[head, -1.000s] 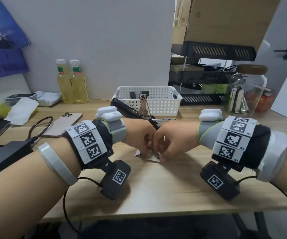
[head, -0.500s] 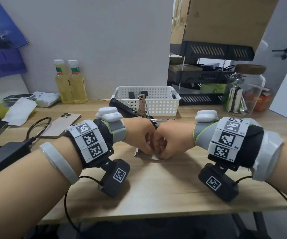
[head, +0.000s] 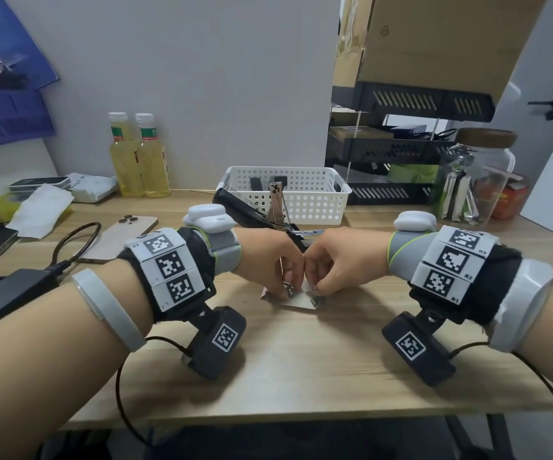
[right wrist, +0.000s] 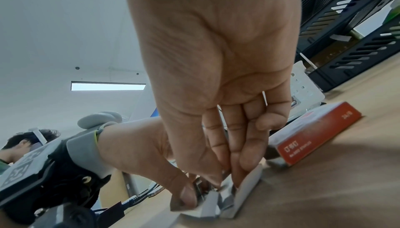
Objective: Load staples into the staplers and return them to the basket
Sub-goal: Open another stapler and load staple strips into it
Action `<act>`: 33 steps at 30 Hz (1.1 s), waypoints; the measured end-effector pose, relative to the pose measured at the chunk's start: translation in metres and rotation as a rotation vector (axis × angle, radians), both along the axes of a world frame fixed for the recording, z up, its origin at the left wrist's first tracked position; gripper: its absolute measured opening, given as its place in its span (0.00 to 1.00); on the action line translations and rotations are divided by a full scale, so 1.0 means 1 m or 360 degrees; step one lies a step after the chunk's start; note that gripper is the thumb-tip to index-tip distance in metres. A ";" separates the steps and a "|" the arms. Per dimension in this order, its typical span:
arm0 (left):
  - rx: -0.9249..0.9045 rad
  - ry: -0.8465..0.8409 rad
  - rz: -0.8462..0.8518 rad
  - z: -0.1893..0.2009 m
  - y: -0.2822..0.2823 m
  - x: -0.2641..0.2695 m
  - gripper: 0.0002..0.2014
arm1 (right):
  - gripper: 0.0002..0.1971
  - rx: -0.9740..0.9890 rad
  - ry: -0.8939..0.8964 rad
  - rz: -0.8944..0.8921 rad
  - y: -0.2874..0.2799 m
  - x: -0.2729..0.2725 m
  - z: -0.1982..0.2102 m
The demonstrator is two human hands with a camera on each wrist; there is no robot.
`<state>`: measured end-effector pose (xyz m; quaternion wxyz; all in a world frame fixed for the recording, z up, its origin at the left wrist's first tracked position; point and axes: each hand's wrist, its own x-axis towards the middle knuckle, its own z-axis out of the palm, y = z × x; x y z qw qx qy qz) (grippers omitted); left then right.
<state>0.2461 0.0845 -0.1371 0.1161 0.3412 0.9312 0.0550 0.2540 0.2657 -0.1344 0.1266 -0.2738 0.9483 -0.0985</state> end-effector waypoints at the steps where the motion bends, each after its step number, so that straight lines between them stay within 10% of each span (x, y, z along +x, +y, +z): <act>1: -0.0006 0.0020 -0.0002 -0.001 0.001 -0.001 0.10 | 0.04 0.0001 -0.0004 -0.0004 0.000 0.000 0.000; 11: -0.0001 0.0112 0.0046 -0.002 0.001 -0.005 0.07 | 0.05 0.0215 0.0142 0.0108 -0.010 0.009 -0.002; 23: 0.0699 -0.0210 0.0210 -0.002 -0.019 -0.020 0.03 | 0.03 0.0290 0.0217 0.0114 -0.020 0.014 -0.003; 33: 0.2039 -0.1218 0.0617 -0.013 0.001 -0.029 0.06 | 0.04 -0.1063 0.0015 -0.0187 0.013 -0.030 0.016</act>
